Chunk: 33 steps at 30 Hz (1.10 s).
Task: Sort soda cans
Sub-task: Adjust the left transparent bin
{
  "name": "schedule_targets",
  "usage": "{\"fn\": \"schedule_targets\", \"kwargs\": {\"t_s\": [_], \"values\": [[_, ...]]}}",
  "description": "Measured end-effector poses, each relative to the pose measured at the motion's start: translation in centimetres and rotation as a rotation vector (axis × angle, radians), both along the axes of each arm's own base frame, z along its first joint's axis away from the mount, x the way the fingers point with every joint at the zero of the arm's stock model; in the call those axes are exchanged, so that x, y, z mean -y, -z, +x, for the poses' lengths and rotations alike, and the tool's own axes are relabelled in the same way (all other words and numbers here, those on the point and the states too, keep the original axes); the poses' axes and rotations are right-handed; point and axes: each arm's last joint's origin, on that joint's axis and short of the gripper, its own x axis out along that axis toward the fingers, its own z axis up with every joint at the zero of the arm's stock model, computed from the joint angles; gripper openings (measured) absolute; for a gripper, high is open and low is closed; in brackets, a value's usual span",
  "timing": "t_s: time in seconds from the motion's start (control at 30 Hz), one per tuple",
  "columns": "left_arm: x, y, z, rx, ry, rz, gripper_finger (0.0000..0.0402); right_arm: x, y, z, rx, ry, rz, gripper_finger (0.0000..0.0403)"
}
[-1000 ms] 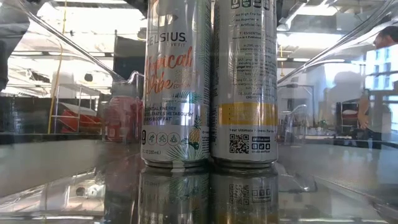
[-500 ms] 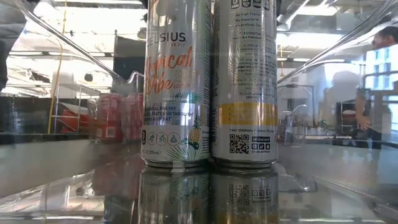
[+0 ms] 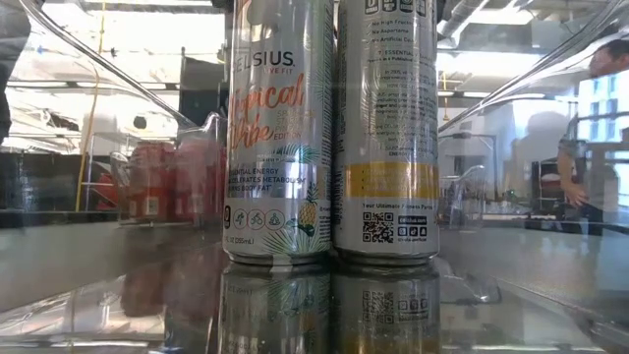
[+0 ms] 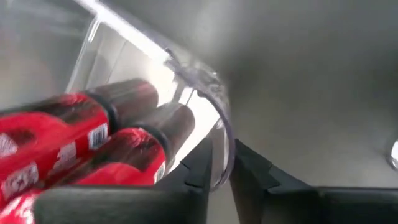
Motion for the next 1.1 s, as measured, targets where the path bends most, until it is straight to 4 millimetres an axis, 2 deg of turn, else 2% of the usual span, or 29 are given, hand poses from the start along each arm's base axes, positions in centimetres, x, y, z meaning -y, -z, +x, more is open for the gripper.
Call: {"fn": "schedule_targets", "kwargs": {"t_s": [0.3,0.43,0.57,0.7,0.8,0.97,1.1], "values": [[1.2,-0.2,0.1,0.016,-0.031,0.004,0.0125,0.0,-0.1,0.1,0.017,-0.002,-0.012,0.002],[1.9,-0.5,-0.3,0.02,-0.084,0.003,0.0136,0.0,-0.1,0.1,0.017,-0.004,-0.014,0.0017],[3.0,-2.6,-1.4,0.097,-0.175,0.079,0.0134,0.1,0.0,0.1,0.015,-0.018,-0.028,0.0017],[4.1,-4.9,-3.9,0.187,-0.347,0.14,0.0133,0.1,1.1,0.2,-0.015,-0.033,-0.025,0.0016],[4.8,-5.2,-6.8,0.272,-0.527,0.133,0.0132,0.1,1.8,0.3,-0.035,-0.037,-0.016,0.0015],[6.1,-3.1,-10.9,0.427,-0.801,0.042,0.0119,0.3,2.4,0.6,-0.014,-0.042,-0.022,0.0015],[6.4,-1.5,-13.2,0.475,-0.977,-0.007,0.0094,0.9,2.3,0.9,0.04,-0.044,-0.04,0.0015]]}}
